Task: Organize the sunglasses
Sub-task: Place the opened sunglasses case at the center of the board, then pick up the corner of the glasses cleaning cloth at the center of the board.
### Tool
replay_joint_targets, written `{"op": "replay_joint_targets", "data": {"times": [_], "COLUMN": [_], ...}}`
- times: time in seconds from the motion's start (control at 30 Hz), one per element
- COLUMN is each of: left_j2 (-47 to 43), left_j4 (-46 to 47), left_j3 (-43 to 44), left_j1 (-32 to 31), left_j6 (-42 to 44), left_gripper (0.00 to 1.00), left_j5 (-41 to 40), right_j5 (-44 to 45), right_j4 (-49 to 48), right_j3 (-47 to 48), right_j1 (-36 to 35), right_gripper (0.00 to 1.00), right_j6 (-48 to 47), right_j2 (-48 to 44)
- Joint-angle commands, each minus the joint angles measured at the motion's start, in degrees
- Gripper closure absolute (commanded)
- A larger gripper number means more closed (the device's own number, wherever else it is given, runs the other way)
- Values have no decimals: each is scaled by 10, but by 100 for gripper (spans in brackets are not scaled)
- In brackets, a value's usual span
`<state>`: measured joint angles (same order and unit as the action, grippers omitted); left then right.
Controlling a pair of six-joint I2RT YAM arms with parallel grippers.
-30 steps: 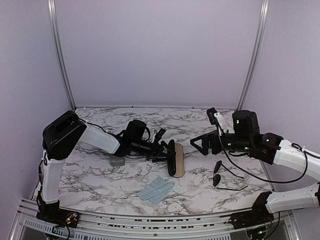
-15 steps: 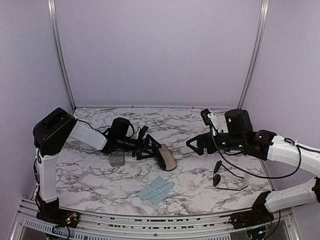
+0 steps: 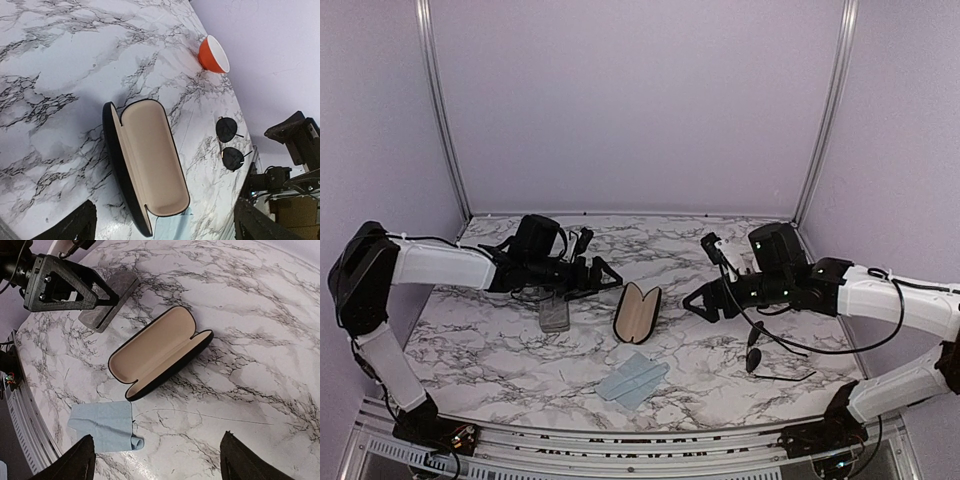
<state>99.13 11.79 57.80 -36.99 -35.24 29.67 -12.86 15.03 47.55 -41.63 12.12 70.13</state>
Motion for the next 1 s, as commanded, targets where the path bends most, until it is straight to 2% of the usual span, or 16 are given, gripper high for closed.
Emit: {"op": "replay_joint_targets", "data": {"times": [0.0,0.2,0.37,0.5,0.57,0.77,0.8,0.87,0.97], "left_j2": [-70,-174,-256,-293,-289,-216,-203,-180,-145], "left_j4": [-128,-131,-108,-72,-63,-58,-58,-56,-37], "left_j3": [-38,-126,-193,-234,-243,-232,-229,-222,-215], "left_j1": [-49,-119,-170,-240,-260,-290,-298,-307,-317], "left_j6": [91,108,118,154,160,104,98,73,49], "left_gripper": [6,12,20,24,26,38,40,52,60], "left_j5": [-133,-228,-286,-353,-379,-421,-430,-449,-436], "right_j5": [-31,-38,-36,-27,-28,-23,-21,-21,-20], "right_j4": [15,8,-14,-32,-42,-60,-63,-70,-76], "right_j3": [12,-11,-46,-63,-67,-67,-67,-68,-67], "right_j1": [-33,-60,-80,-82,-84,-86,-86,-86,-85], "right_gripper": [19,30,43,49,51,52,52,52,52], "right_j6": [-28,-33,-26,-22,-24,-23,-21,-17,-15], "right_j2": [11,26,48,75,94,122,121,118,117]}}
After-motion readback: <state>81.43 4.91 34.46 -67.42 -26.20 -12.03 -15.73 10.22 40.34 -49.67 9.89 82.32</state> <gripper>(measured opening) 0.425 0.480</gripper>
